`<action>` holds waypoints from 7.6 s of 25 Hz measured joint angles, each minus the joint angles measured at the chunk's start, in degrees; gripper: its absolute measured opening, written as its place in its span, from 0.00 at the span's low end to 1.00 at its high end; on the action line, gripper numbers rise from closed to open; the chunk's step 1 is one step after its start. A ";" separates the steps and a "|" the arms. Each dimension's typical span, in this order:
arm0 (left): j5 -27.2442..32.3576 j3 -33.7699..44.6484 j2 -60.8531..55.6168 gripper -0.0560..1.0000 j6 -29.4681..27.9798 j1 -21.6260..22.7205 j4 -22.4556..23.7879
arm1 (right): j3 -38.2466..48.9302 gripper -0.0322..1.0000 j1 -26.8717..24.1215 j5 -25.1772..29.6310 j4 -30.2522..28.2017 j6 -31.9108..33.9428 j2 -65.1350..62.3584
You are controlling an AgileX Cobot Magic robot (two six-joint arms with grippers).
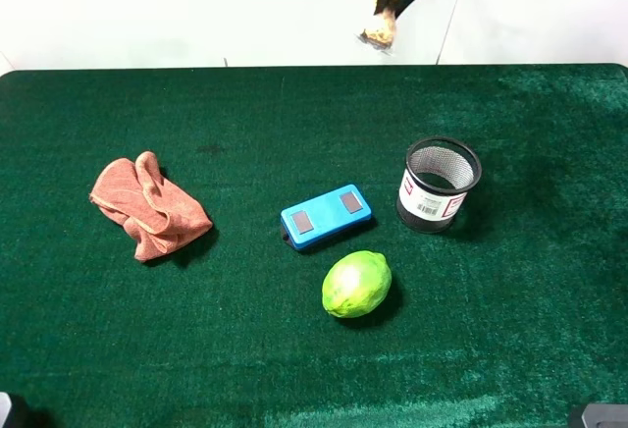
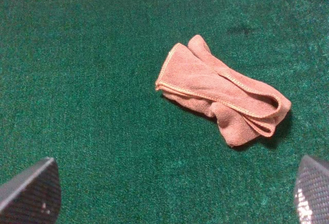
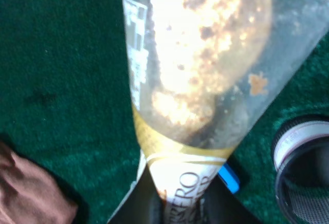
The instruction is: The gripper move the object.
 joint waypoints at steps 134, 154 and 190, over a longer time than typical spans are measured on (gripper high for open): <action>0.00 0.00 0.00 0.92 0.00 0.00 0.00 | 61.00 0.70 -16.63 -30.14 0.35 -0.69 -16.83; 0.00 0.00 0.00 0.92 0.00 0.00 0.00 | 57.09 0.70 -16.63 -10.32 2.63 -2.67 -39.50; 0.00 0.00 0.00 0.92 0.00 0.00 0.00 | 45.10 0.70 -16.63 0.20 -5.52 -33.02 -68.90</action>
